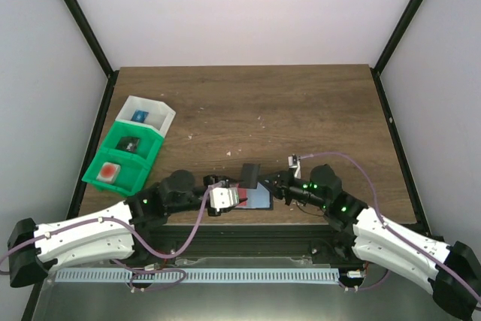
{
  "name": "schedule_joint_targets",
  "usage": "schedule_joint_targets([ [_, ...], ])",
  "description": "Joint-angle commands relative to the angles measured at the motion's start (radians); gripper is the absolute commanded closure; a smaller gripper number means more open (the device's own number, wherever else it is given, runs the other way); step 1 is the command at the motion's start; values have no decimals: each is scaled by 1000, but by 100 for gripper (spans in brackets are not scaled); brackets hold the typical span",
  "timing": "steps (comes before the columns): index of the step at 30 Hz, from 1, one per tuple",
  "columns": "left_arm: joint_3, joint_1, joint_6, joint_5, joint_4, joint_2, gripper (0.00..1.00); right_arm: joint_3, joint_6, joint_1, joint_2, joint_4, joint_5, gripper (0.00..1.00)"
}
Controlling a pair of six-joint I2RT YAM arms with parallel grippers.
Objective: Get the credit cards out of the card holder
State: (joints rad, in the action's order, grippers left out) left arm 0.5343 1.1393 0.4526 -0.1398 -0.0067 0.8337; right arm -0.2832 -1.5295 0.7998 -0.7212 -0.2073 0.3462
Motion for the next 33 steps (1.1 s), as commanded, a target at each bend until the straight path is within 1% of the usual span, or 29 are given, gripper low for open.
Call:
schedule_joint_targets([
  [1, -6, 3, 127, 36, -36, 0, 53, -2, -58, -10, 22, -68, 18, 100],
  [4, 8, 4, 145, 64, -60, 42, 53, 15, -77, -10, 19, -108, 33, 99],
  [9, 13, 4, 145, 76, -26, 71, 54, 27, -91, -10, 14, -148, 51, 100],
  [14, 2, 5, 154, 159, 12, 86, 55, 24, -89, -10, 21, -139, 56, 99],
  [18, -3, 7, 165, 170, 31, 88, 56, 24, -90, -10, 22, -136, 59, 100],
  [20, -6, 8, 173, 175, 39, 87, 59, 25, -90, -10, 19, -137, 61, 100],
  [21, -6, 9, 177, 179, 40, 85, 62, 26, -90, -10, 18, -138, 64, 99],
  [22, -5, 10, 180, 182, 40, 82, 68, 26, -90, -10, 17, -140, 66, 99],
  [23, -5, 10, 182, 184, 40, 77, 81, 27, -90, -10, 16, -141, 66, 100],
  [24, -6, 10, 185, 187, 38, 72, 91, 28, -87, -10, 16, -144, 67, 100],
  [25, -6, 10, 184, 190, 39, 65, 98, 31, -84, -10, 17, -147, 66, 99],
  [26, -11, 11, 178, 194, 42, 57, 100, 34, -80, -10, 20, -148, 65, 100],
  [27, -15, 12, 164, 200, 51, 47, 100, 40, -75, -10, 25, -155, 64, 99],
  [28, -21, 11, 133, 205, 60, 34, 100, 48, -66, -10, 33, -168, 62, 94],
  [30, -31, 7, 78, 220, 77, 8, 100, 53, -49, -10, 68, -159, 48, 76],
  [31, -35, 2, 37, 225, 84, -3, 100, 53, -36, -10, 88, -144, 38, 68],
  [33, -44, -29, -56, 213, 91, -20, 100, 48, -9, -10, 130, -98, 13, 56],
])
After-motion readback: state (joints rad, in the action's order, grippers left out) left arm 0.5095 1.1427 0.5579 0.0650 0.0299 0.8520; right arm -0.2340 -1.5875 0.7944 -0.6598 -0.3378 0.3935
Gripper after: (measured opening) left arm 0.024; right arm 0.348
